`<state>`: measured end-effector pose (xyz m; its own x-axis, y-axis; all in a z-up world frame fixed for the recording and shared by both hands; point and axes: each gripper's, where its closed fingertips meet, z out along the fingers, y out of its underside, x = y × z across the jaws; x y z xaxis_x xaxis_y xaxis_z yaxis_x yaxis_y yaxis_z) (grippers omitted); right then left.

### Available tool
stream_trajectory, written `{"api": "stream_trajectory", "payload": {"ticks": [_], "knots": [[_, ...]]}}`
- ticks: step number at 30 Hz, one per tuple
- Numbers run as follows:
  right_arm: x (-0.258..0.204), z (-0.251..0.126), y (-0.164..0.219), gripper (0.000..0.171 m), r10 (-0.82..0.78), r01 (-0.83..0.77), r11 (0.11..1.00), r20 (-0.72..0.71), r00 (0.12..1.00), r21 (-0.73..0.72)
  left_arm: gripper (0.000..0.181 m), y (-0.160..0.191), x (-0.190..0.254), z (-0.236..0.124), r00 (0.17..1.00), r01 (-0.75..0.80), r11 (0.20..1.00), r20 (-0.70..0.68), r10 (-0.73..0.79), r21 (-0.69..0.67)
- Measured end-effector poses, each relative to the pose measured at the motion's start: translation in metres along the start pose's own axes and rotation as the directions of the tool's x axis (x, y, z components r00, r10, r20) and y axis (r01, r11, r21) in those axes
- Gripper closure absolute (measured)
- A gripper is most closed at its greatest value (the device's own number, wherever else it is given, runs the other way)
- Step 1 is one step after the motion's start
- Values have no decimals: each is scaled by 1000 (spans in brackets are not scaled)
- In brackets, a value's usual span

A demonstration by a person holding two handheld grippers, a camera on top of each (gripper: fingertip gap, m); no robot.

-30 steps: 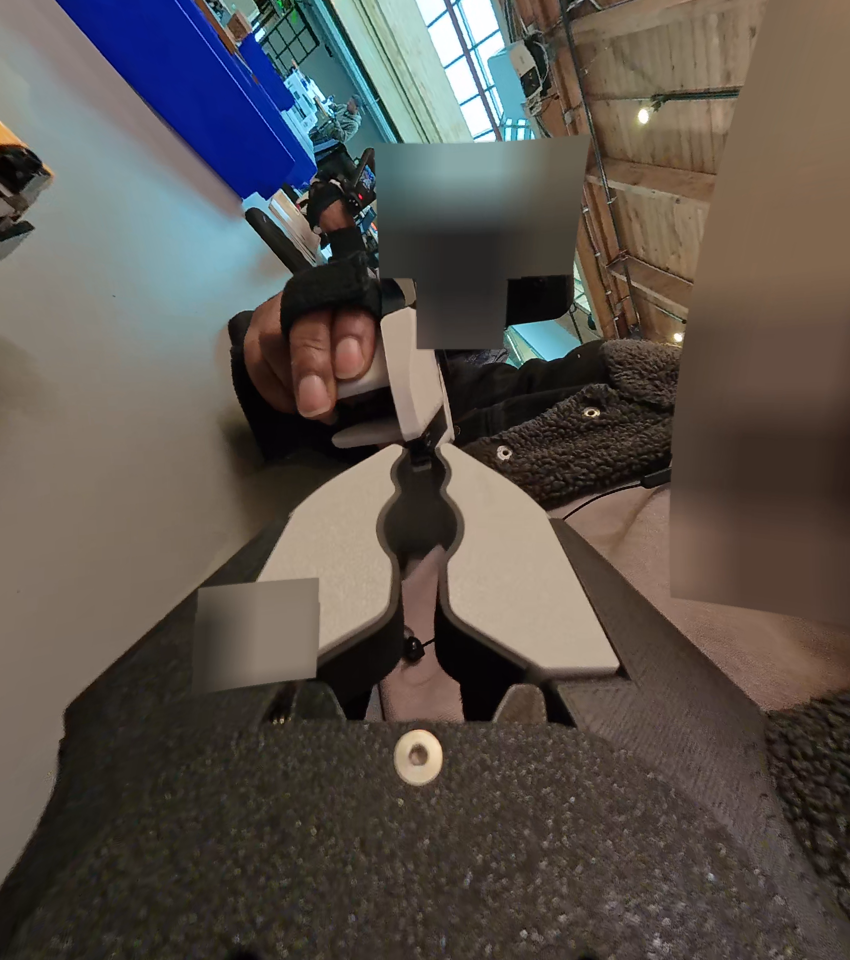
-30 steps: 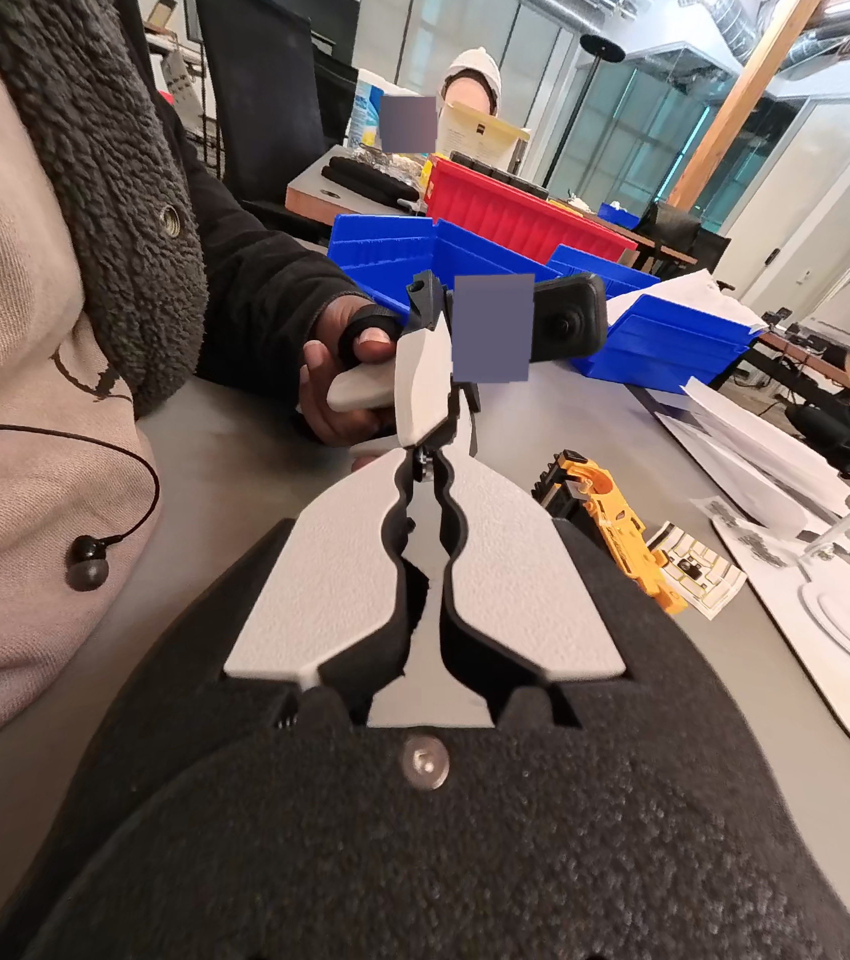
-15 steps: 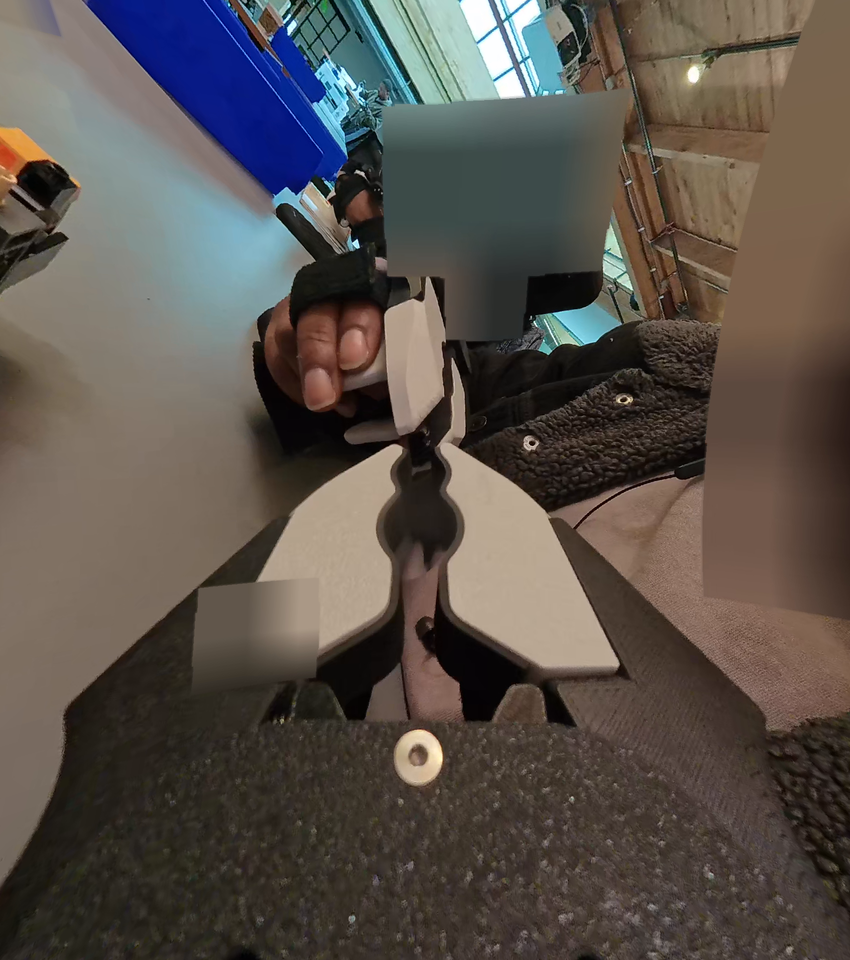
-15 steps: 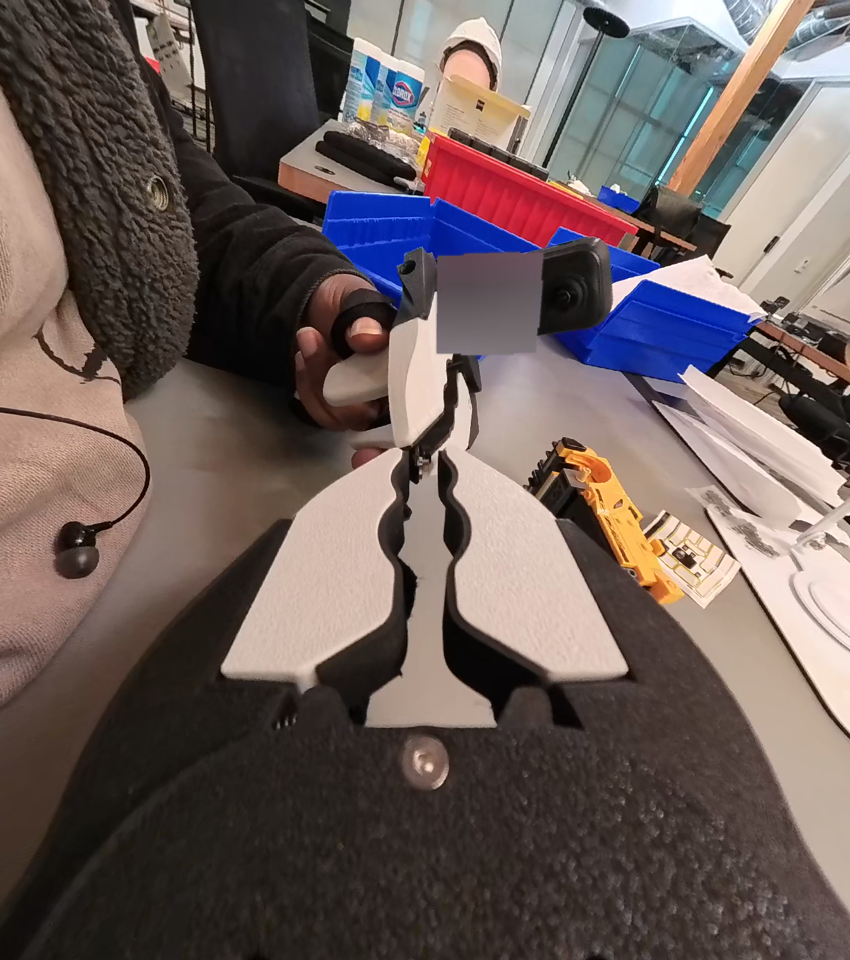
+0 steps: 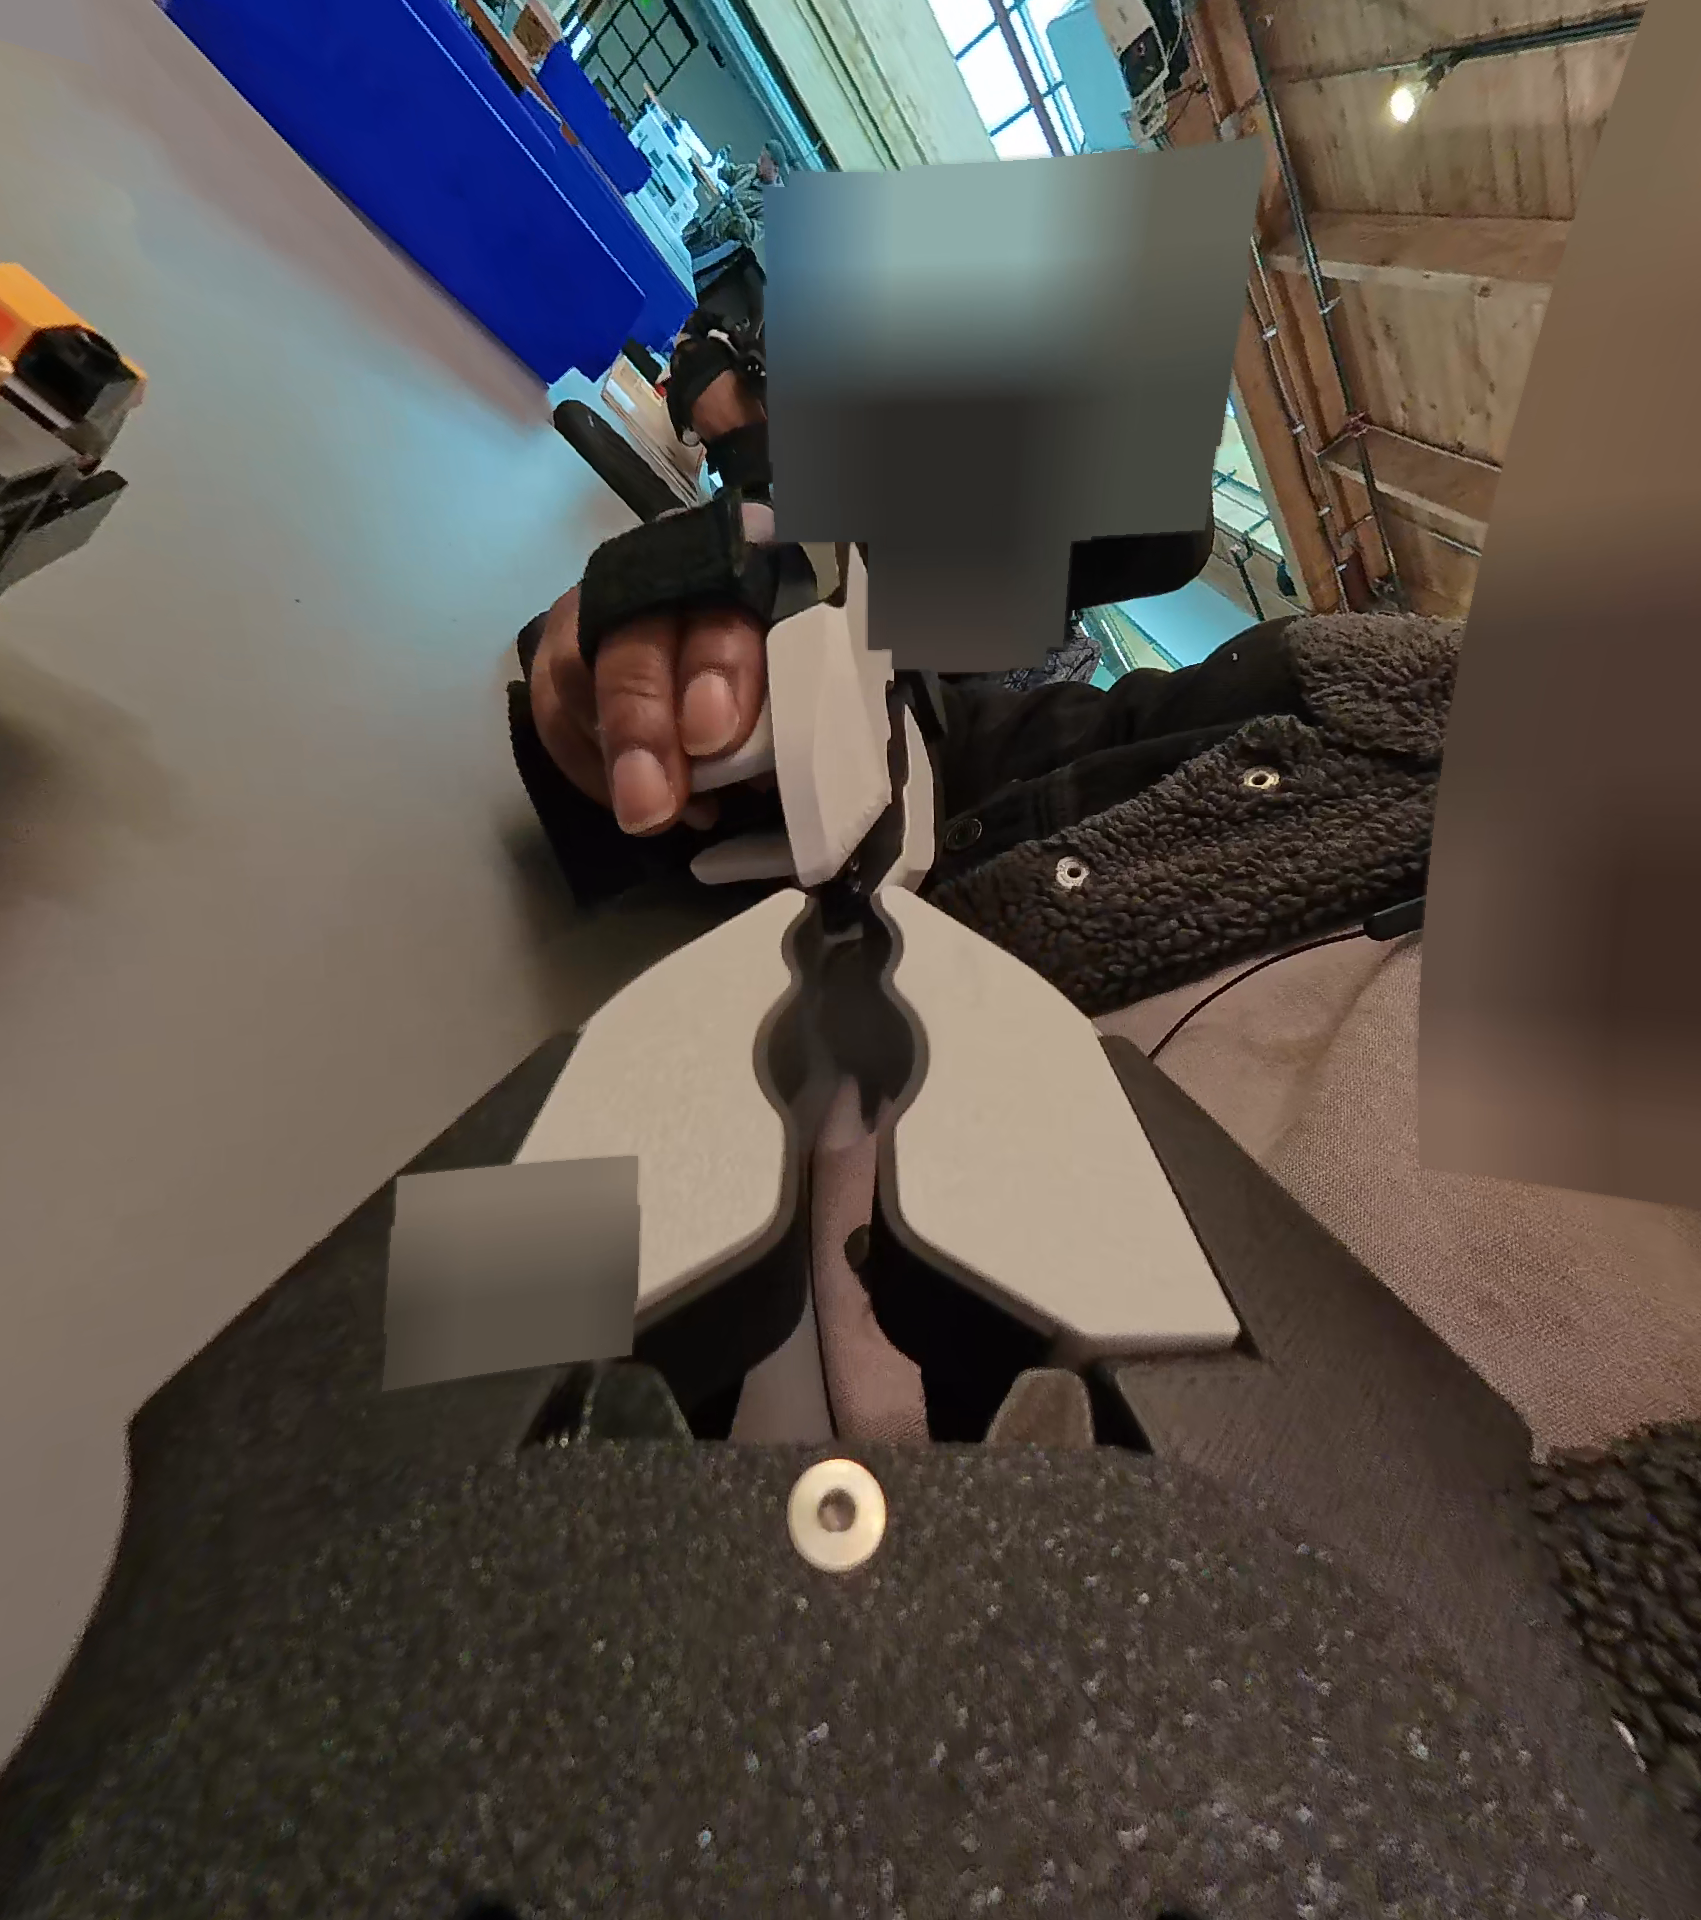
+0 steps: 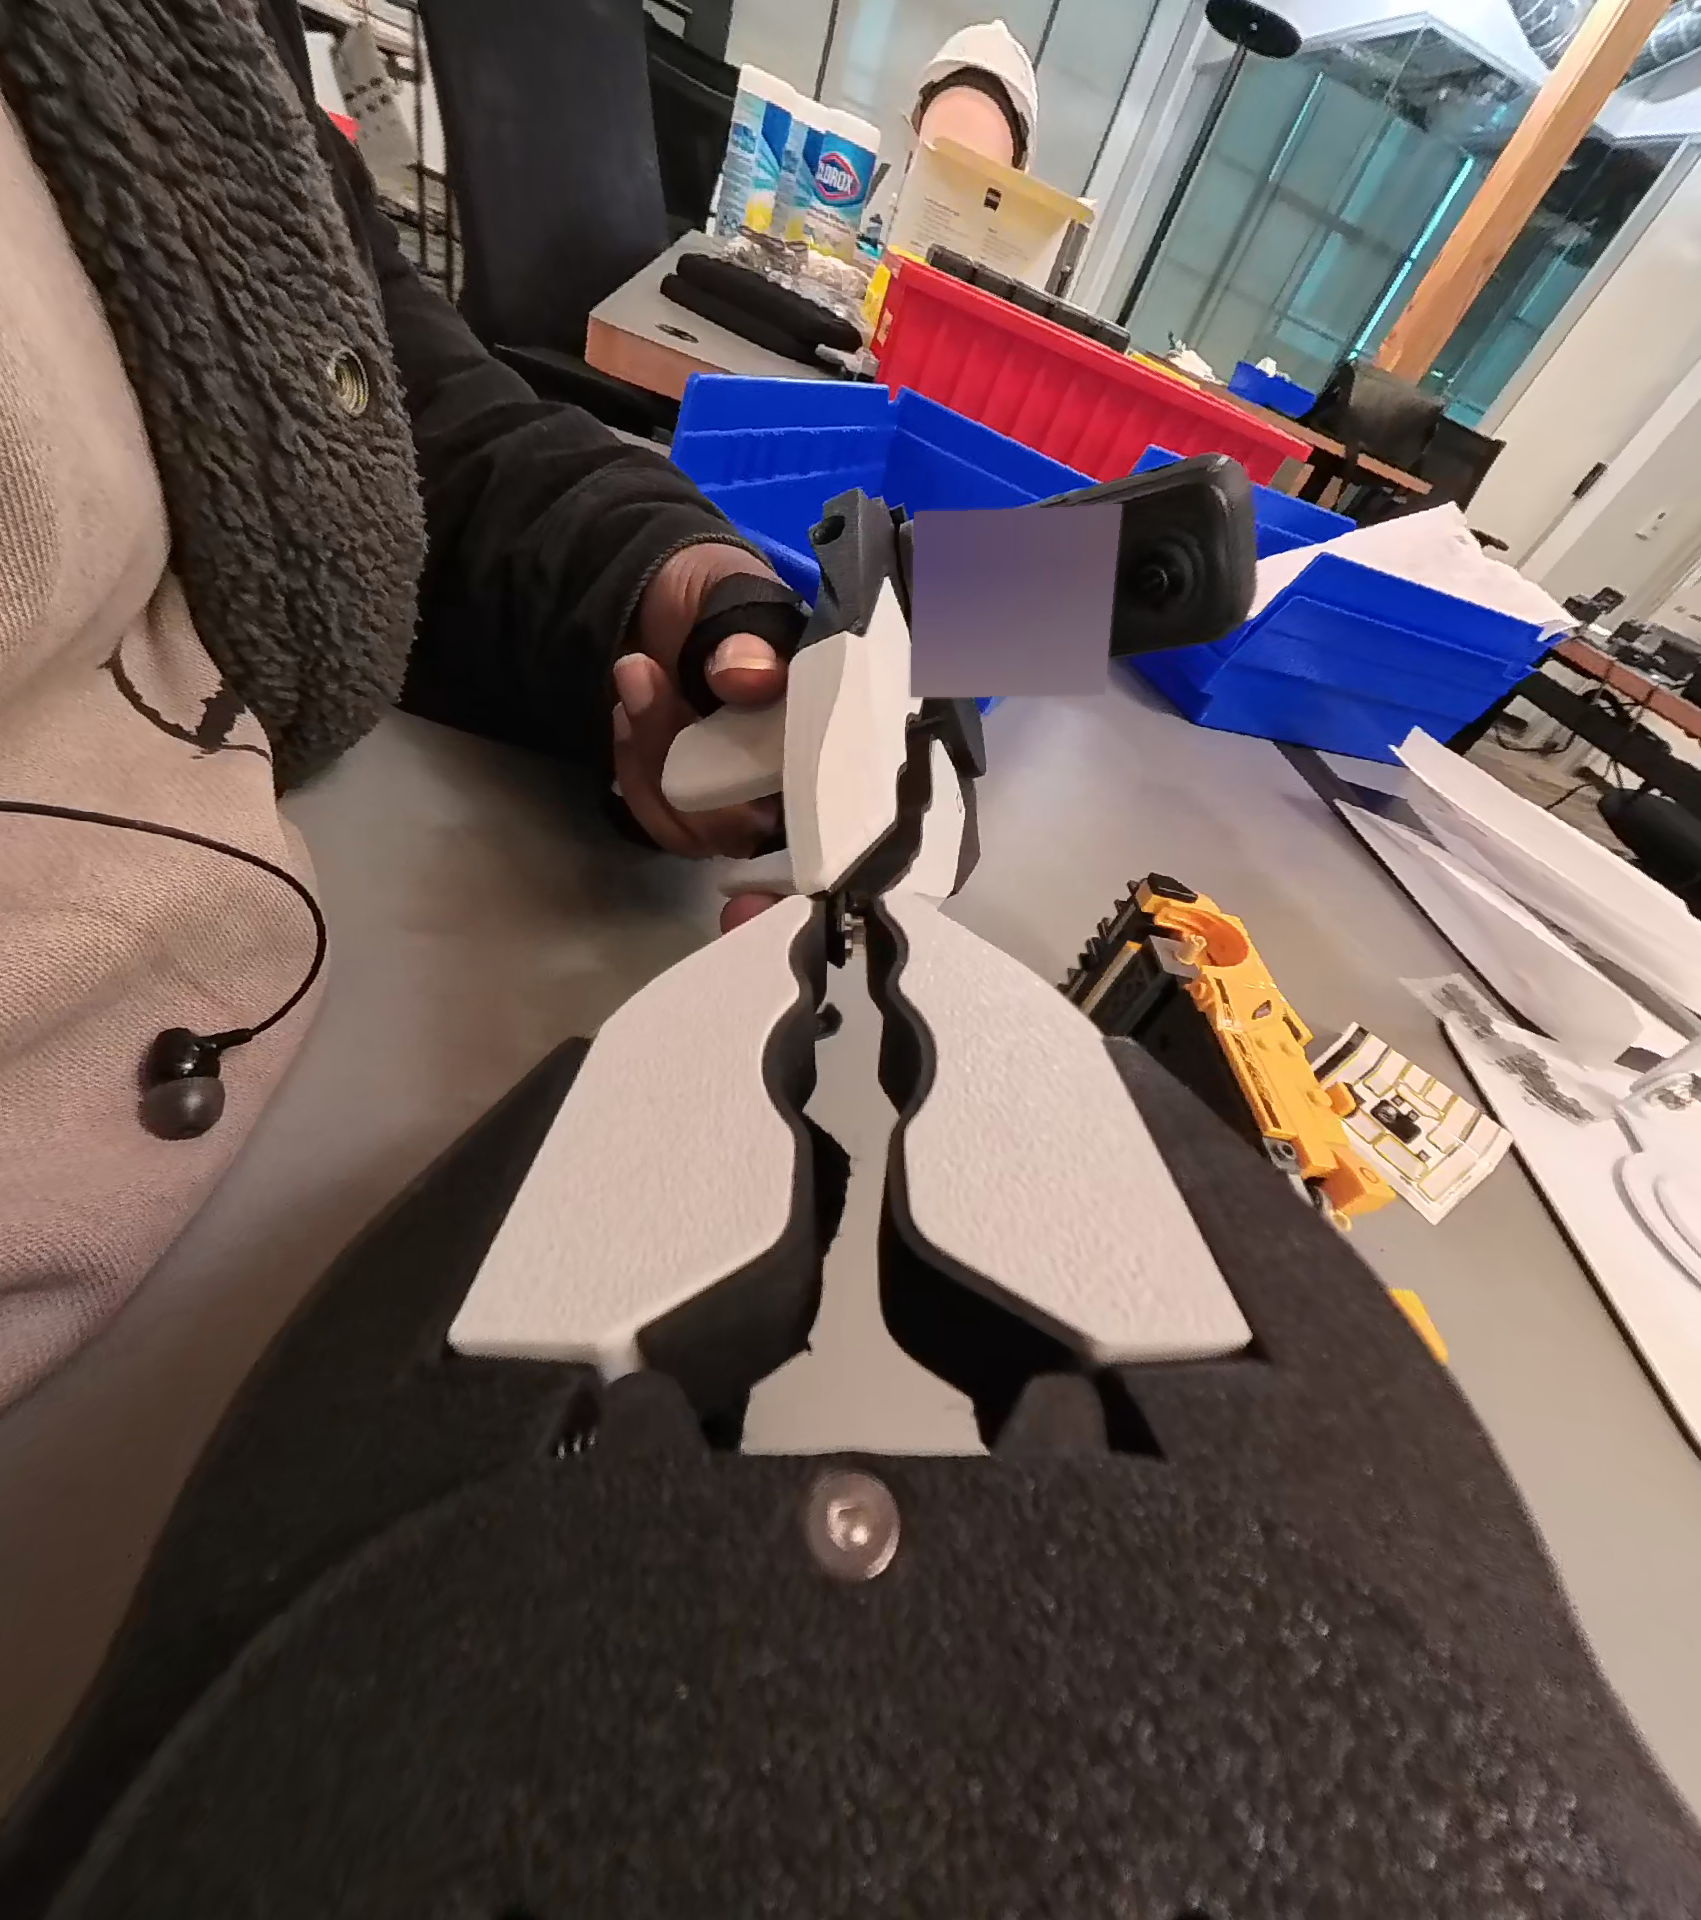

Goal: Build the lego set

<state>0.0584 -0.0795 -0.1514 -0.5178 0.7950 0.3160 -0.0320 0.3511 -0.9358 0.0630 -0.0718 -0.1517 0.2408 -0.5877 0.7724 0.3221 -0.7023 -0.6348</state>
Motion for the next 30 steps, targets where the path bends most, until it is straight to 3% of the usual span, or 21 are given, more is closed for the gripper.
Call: {"api": "stream_trajectory", "payload": {"ticks": [18, 22, 27, 30], "knots": [[4, 0, 2, 161, -16, 15, 1000, -41, 999, -26, 174, -2, -4, -2, 989, -122, 992, 78, 122, -7], [4, 0, 2, 159, -28, 27, 999, -44, 999, -30, 174, -1, -4, -3, 963, -242, 970, 113, 243, -20], [5, -2, 5, 160, -53, 51, 998, -50, 997, -43, 175, -1, -6, -5, 850, -466, 878, 221, 478, -106], [3, -1, 5, 160, -60, 58, 997, -43, 997, -45, 174, 0, -6, -5, 818, -509, 850, 234, 526, -133]]}}
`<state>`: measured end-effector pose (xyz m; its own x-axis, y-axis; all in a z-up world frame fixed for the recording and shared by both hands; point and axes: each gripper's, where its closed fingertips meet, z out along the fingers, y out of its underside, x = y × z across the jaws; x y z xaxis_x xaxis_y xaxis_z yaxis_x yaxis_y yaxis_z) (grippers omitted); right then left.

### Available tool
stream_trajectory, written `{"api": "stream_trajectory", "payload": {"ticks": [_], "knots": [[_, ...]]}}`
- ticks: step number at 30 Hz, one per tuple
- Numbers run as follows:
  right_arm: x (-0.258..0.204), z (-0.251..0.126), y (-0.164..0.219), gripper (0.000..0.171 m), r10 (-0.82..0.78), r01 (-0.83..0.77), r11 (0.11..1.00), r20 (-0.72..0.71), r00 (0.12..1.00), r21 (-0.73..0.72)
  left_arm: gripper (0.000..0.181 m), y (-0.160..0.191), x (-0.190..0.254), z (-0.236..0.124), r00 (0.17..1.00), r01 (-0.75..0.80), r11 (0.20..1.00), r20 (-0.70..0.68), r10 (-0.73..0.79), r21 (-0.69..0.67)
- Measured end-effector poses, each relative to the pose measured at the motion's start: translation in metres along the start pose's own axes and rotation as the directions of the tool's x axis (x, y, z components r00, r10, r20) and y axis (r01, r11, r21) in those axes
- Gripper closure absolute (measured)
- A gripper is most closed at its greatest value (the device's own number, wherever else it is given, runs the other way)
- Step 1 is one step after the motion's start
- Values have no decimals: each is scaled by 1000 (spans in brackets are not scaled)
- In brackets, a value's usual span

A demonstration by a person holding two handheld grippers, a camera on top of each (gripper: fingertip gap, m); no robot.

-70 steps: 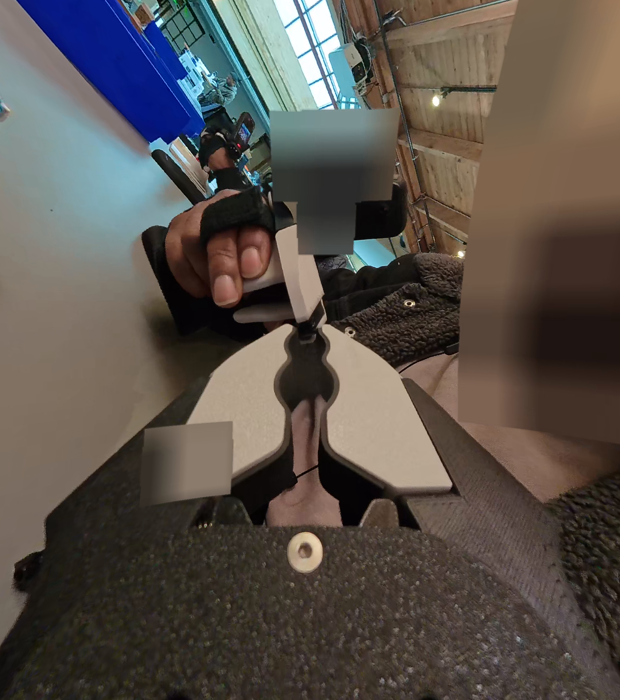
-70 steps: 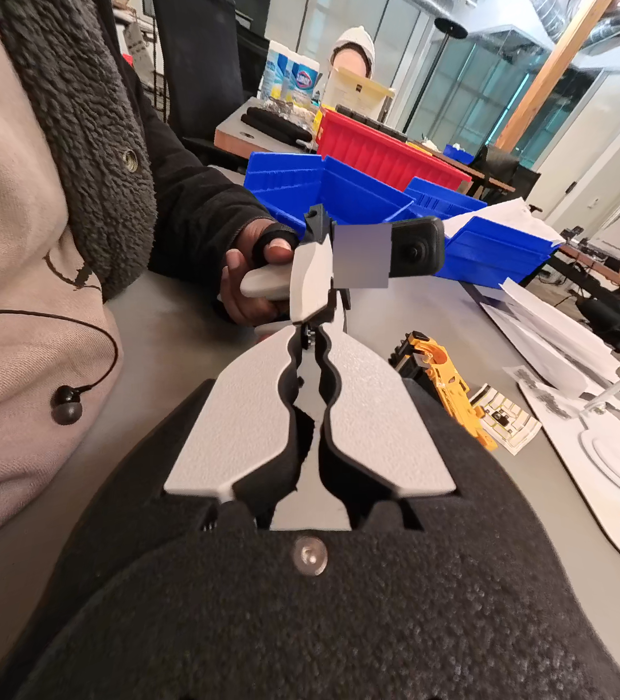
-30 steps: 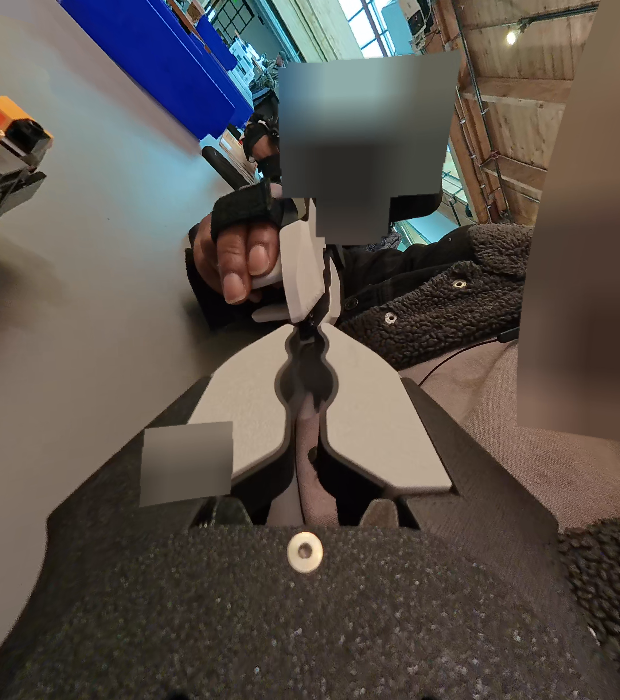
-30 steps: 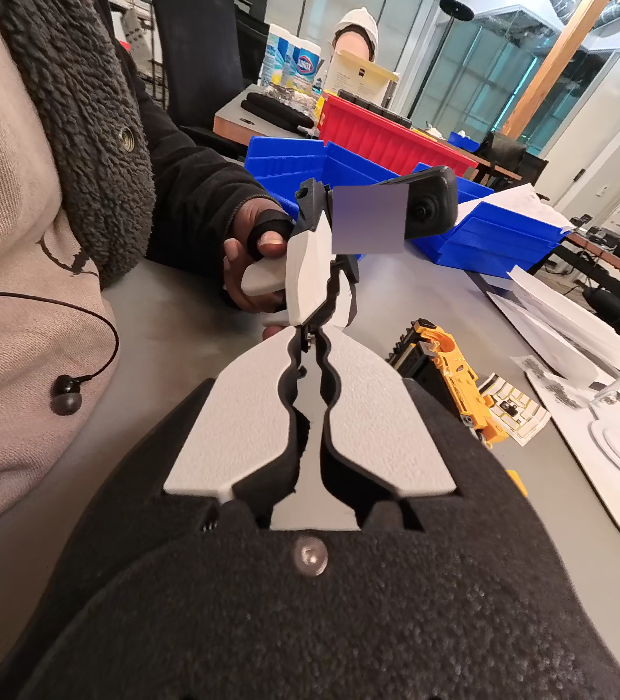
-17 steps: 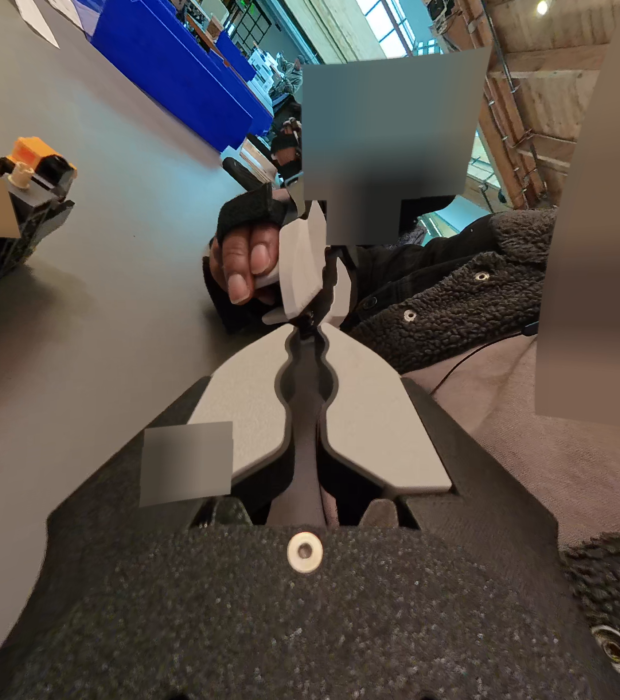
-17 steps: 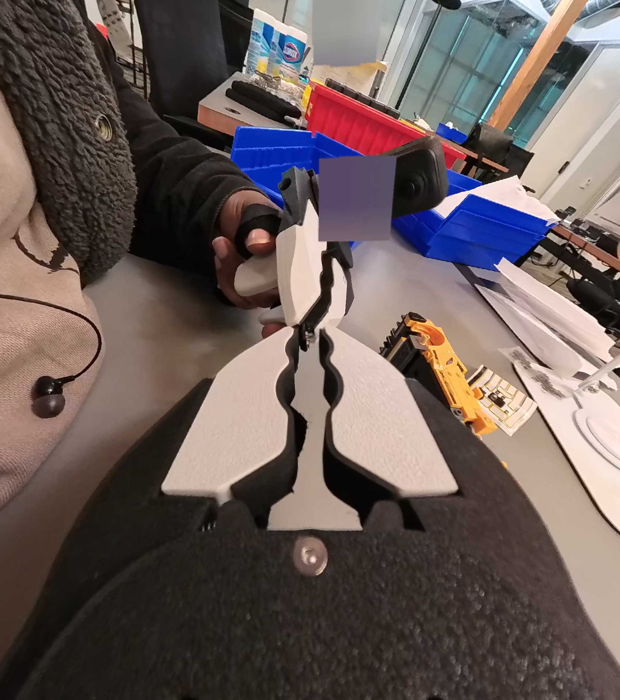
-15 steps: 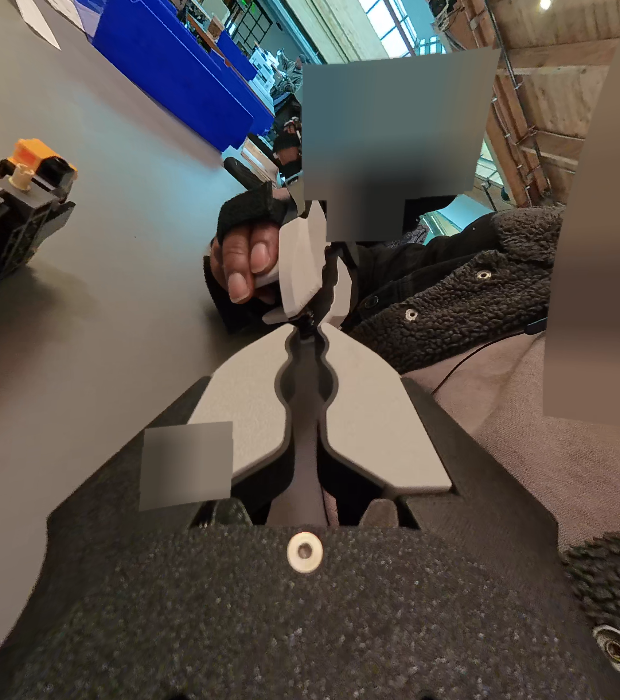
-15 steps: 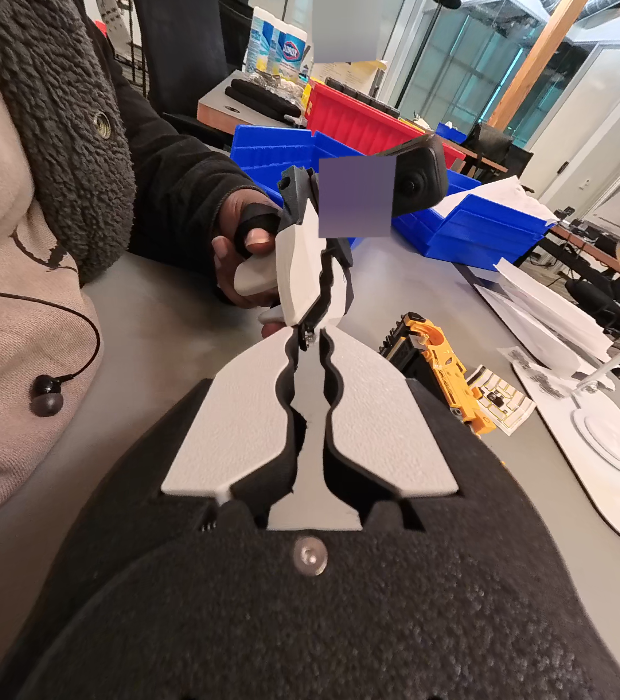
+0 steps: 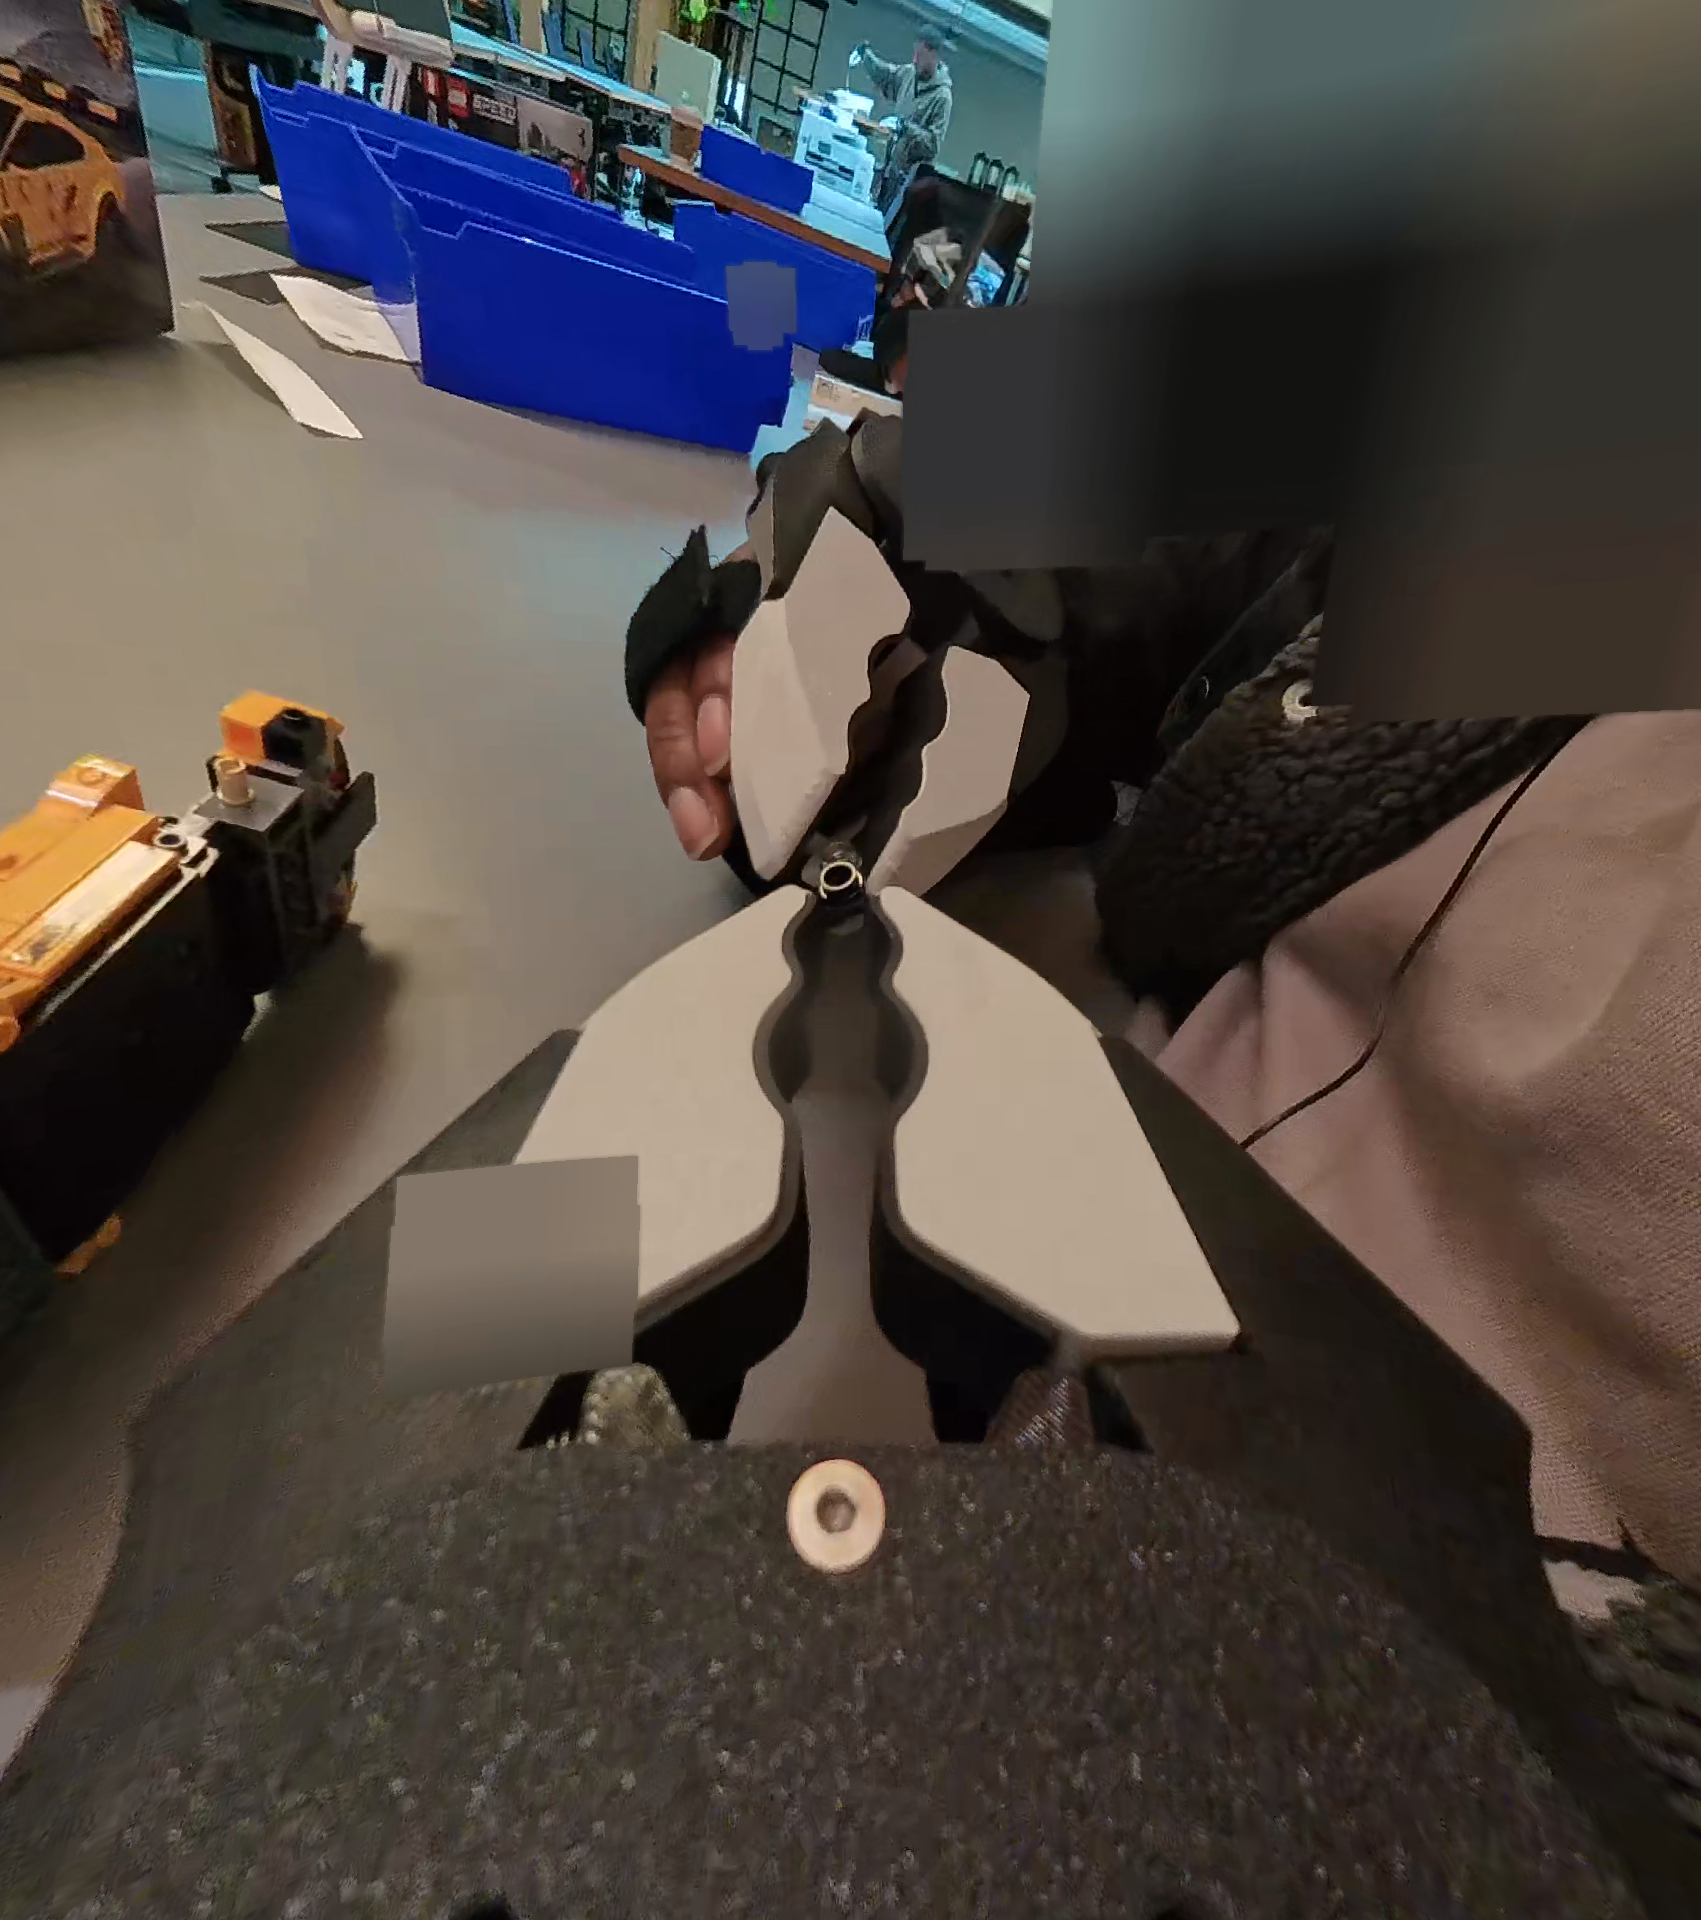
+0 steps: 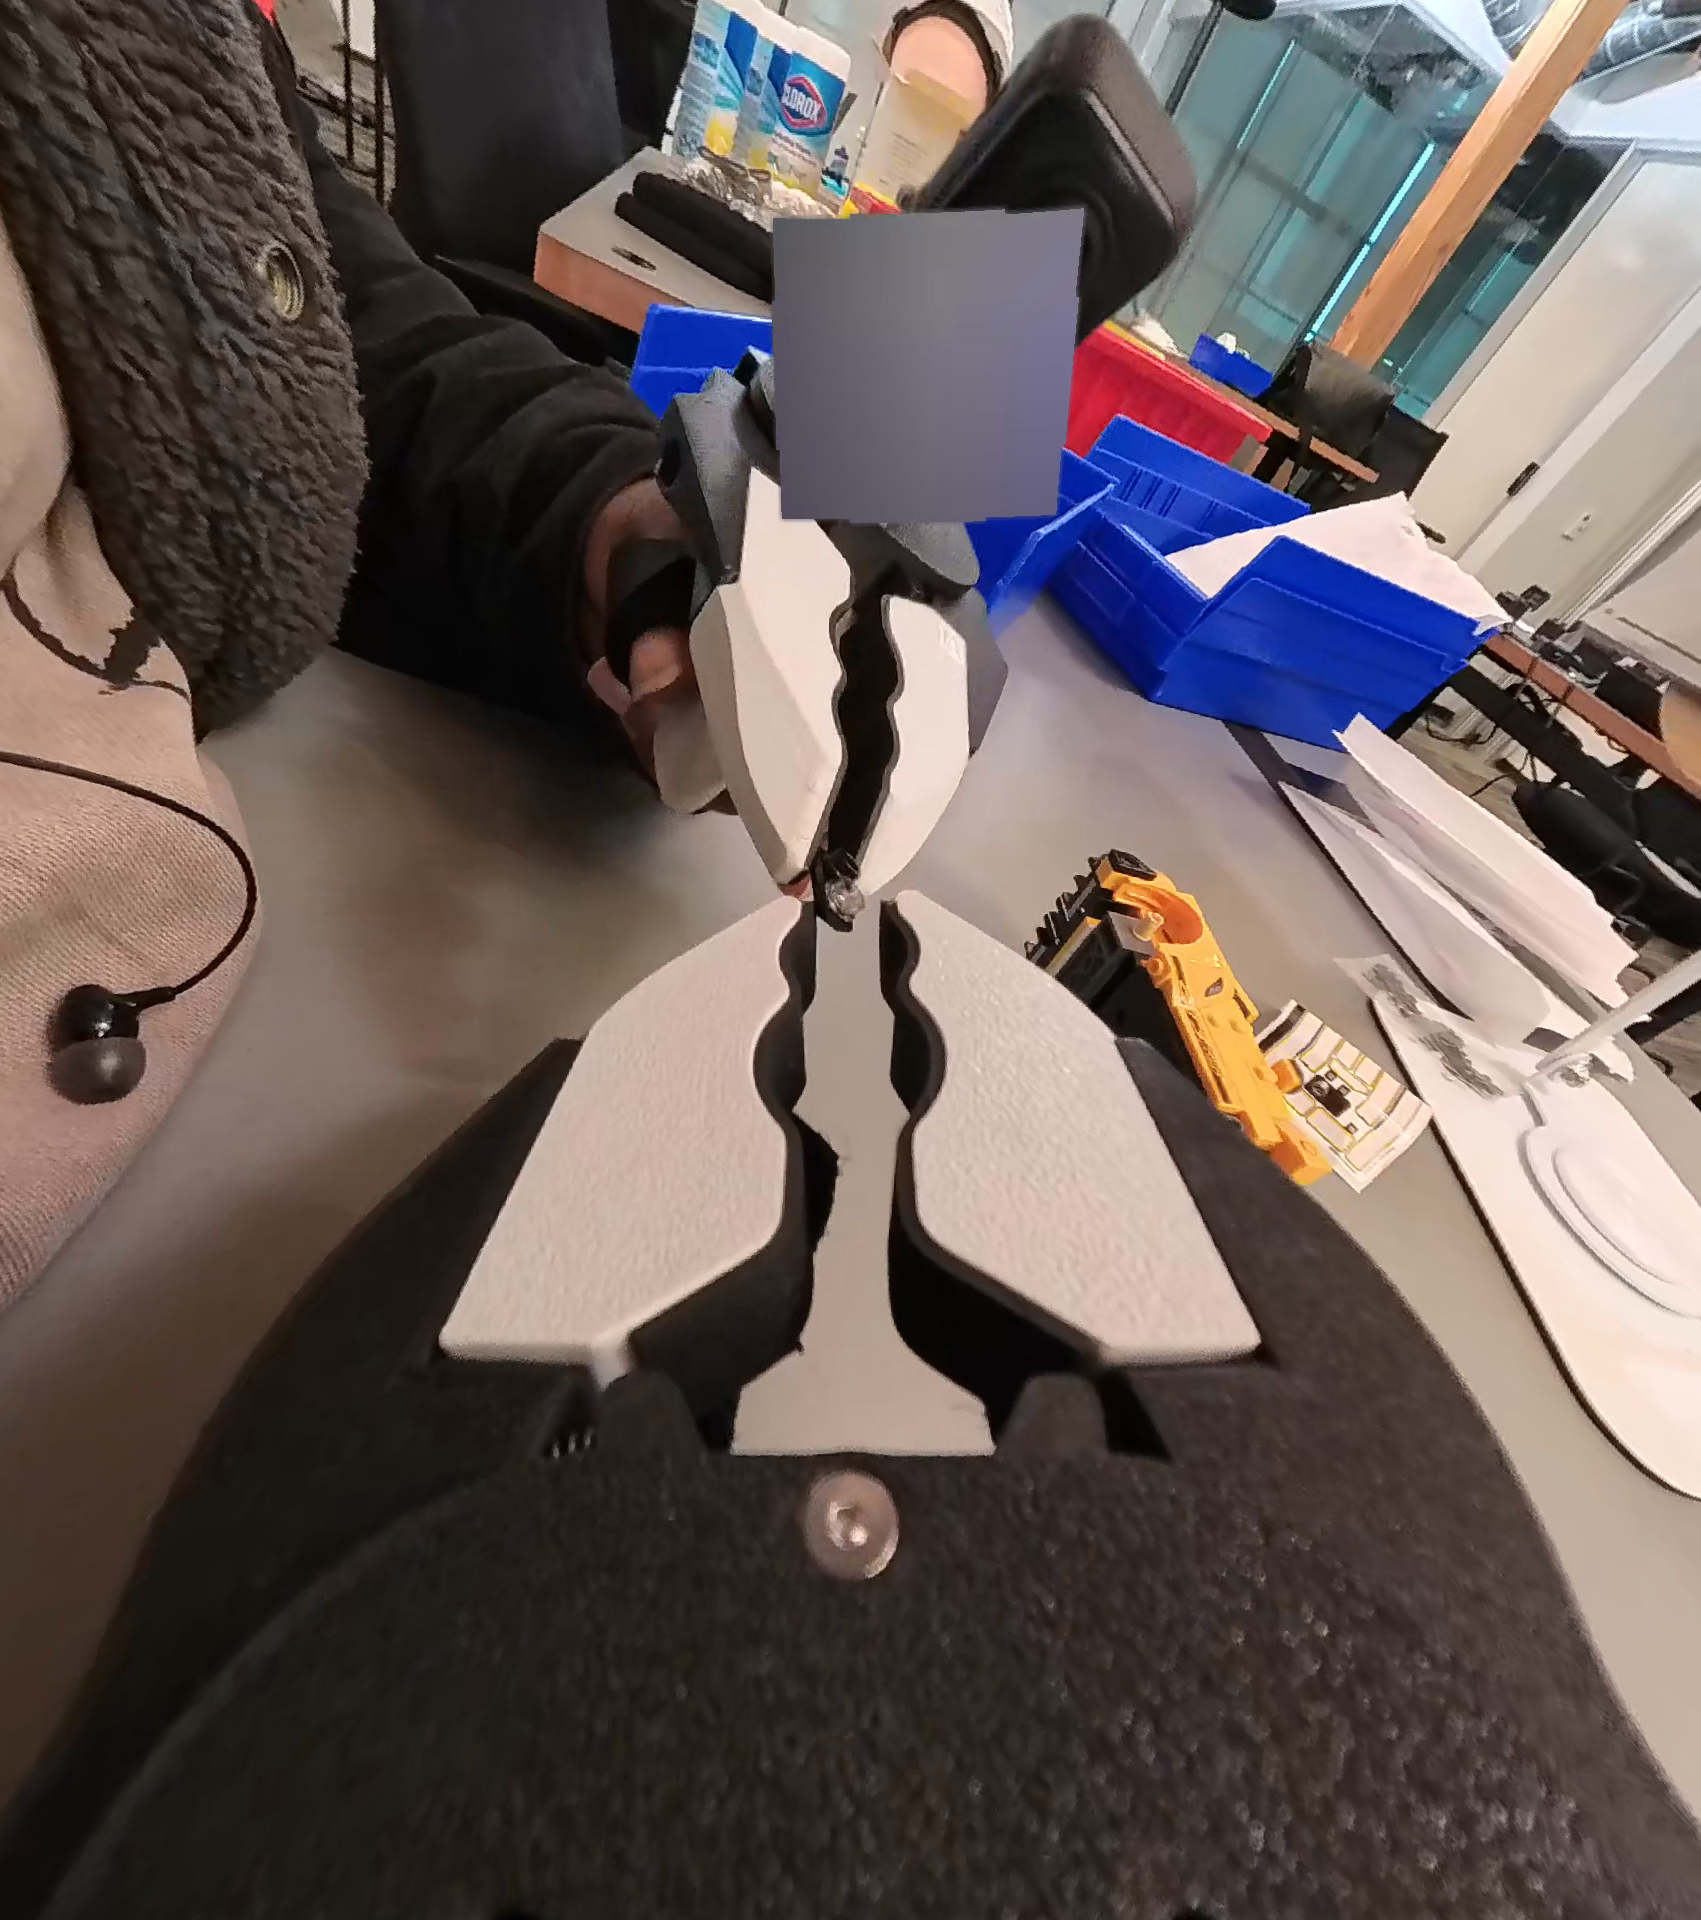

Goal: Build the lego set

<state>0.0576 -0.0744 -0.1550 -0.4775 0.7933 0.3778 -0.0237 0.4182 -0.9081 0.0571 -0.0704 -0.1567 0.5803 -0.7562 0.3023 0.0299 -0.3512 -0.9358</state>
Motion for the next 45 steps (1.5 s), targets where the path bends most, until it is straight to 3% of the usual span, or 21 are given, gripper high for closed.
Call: {"api": "stream_trajectory", "payload": {"ticks": [5, 9, 14, 17, 22, 30, 38, 45], "knots": [[-1, 0, 1, 162, -26, 26, 1000, 4, 1000, -6, 174, 1, 0, -1, 1000, 6, 1000, -4, -6, -7], [-4, 0, -1, 162, -45, 46, 999, 14, 999, -5, 175, 2, 4, 0, 982, 166, 986, -89, -167, -12], [-11, 2, -1, 157, -77, 77, 997, 48, 996, -11, 174, 10, 9, 3, 908, 367, 927, -186, -374, -75], [-15, 3, -1, 163, -113, 114, 993, 59, 992, -8, 174, 11, 11, 3, 854, 456, 885, -230, -466, -98], [-16, 5, -3, 164, -136, 138, 990, 73, 988, -18, 175, 11, 16, 3, 794, 524, 842, -284, -538, -128], [-5, 9, 3, 164, -30, 33, 999, 77, 997, -37, 174, 7, 10, 3, 826, 498, 864, -263, -499, -78], [2, 13, 8, 164, 59, -55, 997, 88, 994, -47, 170, 9, 5, 4, 962, 236, 970, -127, -240, -52], [-4, 10, 6, 164, 67, -62, 997, 102, 993, -50, 170, 11, 6, 4, 988, 128, 989, -82, -133, -73]]}}
